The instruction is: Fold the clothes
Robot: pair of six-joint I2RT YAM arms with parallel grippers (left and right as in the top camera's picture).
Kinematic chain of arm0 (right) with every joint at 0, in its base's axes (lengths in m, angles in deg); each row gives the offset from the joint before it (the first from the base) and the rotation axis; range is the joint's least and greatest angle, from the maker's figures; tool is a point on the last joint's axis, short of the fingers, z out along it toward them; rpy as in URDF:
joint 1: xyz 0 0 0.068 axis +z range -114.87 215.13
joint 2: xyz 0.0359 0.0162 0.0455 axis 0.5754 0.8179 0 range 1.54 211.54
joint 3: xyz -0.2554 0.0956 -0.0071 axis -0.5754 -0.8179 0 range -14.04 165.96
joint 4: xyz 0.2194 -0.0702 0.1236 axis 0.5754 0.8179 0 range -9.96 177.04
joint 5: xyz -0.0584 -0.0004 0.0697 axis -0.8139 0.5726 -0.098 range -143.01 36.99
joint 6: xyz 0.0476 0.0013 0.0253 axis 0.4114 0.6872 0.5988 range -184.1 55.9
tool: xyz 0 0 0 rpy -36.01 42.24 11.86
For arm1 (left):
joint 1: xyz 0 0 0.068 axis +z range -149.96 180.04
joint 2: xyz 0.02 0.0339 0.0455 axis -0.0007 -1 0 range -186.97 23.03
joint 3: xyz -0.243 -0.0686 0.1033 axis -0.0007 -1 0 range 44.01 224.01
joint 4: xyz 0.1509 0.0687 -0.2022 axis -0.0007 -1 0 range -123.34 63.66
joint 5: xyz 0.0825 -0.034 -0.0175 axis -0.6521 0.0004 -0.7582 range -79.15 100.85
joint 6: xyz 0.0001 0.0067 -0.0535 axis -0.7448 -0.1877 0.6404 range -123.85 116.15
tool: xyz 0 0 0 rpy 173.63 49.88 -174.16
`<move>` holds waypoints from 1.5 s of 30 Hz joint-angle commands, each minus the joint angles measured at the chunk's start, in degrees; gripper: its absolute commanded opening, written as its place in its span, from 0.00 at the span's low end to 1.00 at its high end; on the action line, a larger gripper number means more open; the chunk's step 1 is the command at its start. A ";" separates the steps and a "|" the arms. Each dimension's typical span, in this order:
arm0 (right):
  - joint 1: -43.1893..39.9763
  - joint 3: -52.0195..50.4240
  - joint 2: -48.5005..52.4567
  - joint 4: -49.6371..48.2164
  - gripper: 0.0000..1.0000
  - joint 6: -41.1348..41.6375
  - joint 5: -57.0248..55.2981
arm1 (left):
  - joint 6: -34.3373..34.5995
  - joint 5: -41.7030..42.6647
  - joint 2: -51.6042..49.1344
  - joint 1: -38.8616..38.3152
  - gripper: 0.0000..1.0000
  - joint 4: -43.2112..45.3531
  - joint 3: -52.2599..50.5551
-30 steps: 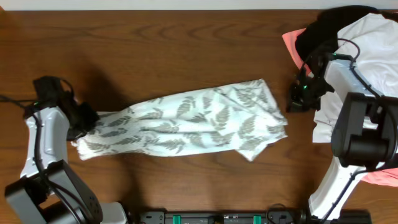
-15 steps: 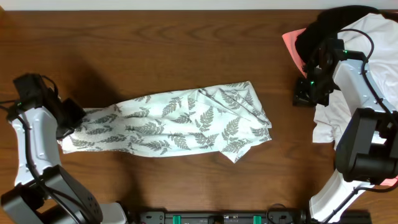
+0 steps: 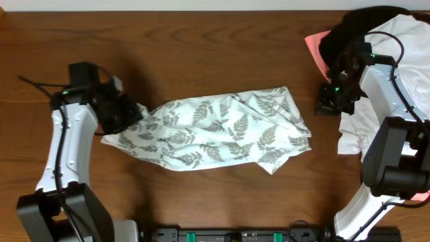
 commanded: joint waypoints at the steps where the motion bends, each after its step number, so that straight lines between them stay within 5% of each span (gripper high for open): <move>1: 0.42 -0.26 -0.94 0.11 0.04 -0.59 0.70 | 1.38 2.38 1.18 -1.33 0.06 0.68 1.07; 10: 1.14 -0.26 -0.94 0.20 0.04 -0.57 0.70 | 0.28 -15.26 1.81 5.18 0.06 2.93 5.57; 21: 1.42 -0.26 -0.94 0.83 0.04 -0.55 0.92 | -0.24 -17.20 1.03 8.70 0.06 21.66 8.24; 29: 1.55 -0.26 -0.94 1.09 0.04 -0.55 0.92 | -2.54 -21.90 0.39 8.46 0.06 23.91 8.26; 45: 2.75 -0.26 -0.94 1.16 0.04 -0.55 0.92 | -2.60 -23.19 -0.15 -10.84 0.06 16.63 7.87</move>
